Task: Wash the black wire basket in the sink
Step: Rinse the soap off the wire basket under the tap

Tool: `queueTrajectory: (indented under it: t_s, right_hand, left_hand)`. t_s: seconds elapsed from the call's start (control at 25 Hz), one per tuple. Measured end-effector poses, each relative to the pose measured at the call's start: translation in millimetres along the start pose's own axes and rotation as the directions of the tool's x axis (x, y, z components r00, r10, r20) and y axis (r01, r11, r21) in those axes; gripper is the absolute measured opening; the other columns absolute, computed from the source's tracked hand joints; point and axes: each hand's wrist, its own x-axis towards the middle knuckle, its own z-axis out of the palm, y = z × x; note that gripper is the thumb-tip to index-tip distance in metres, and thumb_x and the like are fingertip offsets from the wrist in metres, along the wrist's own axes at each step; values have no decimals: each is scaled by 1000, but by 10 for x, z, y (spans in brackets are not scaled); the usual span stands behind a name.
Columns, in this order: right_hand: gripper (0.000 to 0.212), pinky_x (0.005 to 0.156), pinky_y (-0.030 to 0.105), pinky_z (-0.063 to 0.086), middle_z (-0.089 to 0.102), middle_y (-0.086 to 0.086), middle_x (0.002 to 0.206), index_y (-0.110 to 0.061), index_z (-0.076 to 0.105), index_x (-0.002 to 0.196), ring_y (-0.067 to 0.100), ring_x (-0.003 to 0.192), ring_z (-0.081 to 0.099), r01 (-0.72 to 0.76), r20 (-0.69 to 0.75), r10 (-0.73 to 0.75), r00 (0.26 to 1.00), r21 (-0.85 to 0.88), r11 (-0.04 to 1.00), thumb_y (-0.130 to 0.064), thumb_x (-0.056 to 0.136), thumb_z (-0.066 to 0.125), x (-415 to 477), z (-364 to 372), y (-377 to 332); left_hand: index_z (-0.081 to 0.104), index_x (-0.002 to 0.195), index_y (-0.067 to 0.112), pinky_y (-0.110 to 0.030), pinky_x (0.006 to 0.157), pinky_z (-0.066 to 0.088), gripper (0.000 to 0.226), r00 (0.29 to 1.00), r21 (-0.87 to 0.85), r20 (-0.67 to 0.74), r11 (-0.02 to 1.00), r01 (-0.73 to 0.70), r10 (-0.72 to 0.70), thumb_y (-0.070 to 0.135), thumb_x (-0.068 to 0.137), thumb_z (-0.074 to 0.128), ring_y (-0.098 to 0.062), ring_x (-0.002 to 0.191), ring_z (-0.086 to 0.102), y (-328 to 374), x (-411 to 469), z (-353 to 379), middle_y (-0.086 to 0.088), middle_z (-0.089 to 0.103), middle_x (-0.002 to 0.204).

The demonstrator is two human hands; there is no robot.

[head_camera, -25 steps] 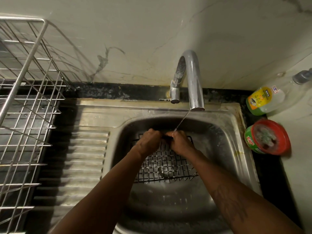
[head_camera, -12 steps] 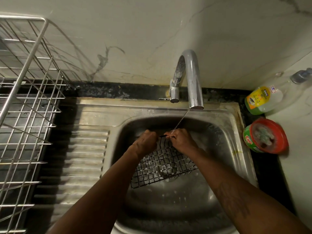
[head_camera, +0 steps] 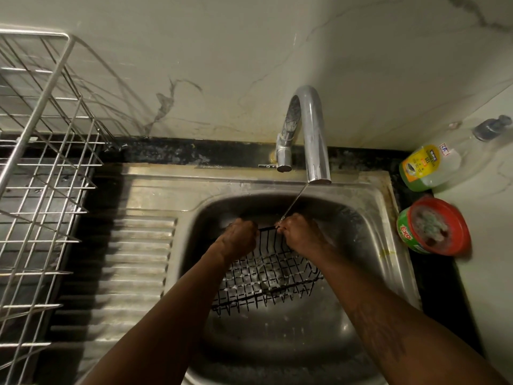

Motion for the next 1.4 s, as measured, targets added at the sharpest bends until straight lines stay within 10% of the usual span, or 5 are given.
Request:
queueTrajectory:
  t_s: [0.44,1.04,1.4]
  right_hand:
    - [22,83,36,59,71,-6,100,-29,74,109,6,89,65,10,80,-28,996,219,976,-20,101,57,42,26,-87]
    - [28,88,37,57,71,5,111,-24,69,124,19,101,66,-87,-137,129,982,277,957,-23,97,67,-104,50,-163]
    - [36,79,35,60,69,2,114,-40,62,131,15,93,65,-89,-69,111,991,269,959,-20,101,56,-44,87,-248]
  left_hand:
    - [67,114,11,-25,68,47,23,997,49,14,996,-77,77,7,99,50,-21,87,66,124,22,-53,-10,70,100]
    - [61,81,17,-23,53,50,22,996,-83,-14,992,-90,89,14,98,49,-19,64,66,239,-4,-57,-1,64,71]
    - [53,128,31,-36,64,60,38,984,23,-68,986,-165,166,20,92,49,-22,72,65,233,-103,-5,-3,67,90]
